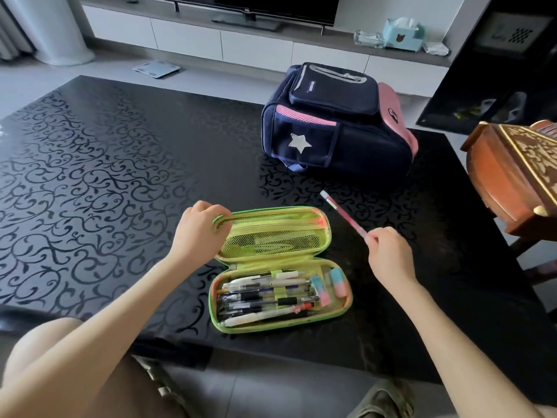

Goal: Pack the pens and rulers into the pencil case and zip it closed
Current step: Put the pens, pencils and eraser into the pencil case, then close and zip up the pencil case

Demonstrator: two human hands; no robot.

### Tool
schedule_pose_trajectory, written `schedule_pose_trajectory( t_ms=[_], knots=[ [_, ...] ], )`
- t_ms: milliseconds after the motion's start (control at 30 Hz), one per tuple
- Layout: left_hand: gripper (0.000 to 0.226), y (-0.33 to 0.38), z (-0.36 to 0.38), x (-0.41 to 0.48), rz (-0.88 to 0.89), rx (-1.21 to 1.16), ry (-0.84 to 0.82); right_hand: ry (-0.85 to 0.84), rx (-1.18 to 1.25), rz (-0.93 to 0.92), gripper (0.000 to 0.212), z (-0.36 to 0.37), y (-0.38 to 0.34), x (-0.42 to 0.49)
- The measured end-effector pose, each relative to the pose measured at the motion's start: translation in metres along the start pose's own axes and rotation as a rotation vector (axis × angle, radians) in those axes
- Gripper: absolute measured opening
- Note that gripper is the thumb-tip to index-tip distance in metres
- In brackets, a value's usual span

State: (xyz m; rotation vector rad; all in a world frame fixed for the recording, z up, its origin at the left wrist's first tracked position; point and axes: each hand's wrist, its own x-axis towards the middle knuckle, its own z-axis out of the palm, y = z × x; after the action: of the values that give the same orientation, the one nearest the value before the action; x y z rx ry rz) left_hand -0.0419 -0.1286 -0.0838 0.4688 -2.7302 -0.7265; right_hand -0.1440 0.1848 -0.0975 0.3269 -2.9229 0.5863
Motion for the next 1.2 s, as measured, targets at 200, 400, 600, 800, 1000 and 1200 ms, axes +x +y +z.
schedule_pose_trajectory(
  t_ms=[200,400,600,800,1000,1200],
  knots=[
    [0.04,-0.026,-0.008,-0.01,-0.312,-0.224,-0.145,-0.169,0.229,-0.543,0.02,-0.02,-0.039,-0.056],
    [0.041,-0.009,-0.003,0.008,-0.475,-0.52,-0.265,-0.108,-0.079,-0.763,0.003,0.006,-0.057,-0.073],
    [0.031,0.018,-0.007,0.022,-0.383,-0.646,-0.319,-0.107,0.049,-0.631,0.019,-0.006,-0.059,-0.079],
    [0.032,0.034,-0.045,-0.034,0.389,-0.167,-0.298,0.116,0.234,-0.23,0.028,-0.033,-0.033,-0.062],
    [0.033,-0.008,-0.026,-0.099,0.598,-0.052,-0.323,-0.294,0.197,-0.328,0.06,-0.034,-0.027,-0.067],
    [0.1,0.007,-0.02,-0.091,0.479,0.333,-0.354,-0.3,0.231,-0.451,0.041,-0.02,-0.034,-0.091]
  ],
)
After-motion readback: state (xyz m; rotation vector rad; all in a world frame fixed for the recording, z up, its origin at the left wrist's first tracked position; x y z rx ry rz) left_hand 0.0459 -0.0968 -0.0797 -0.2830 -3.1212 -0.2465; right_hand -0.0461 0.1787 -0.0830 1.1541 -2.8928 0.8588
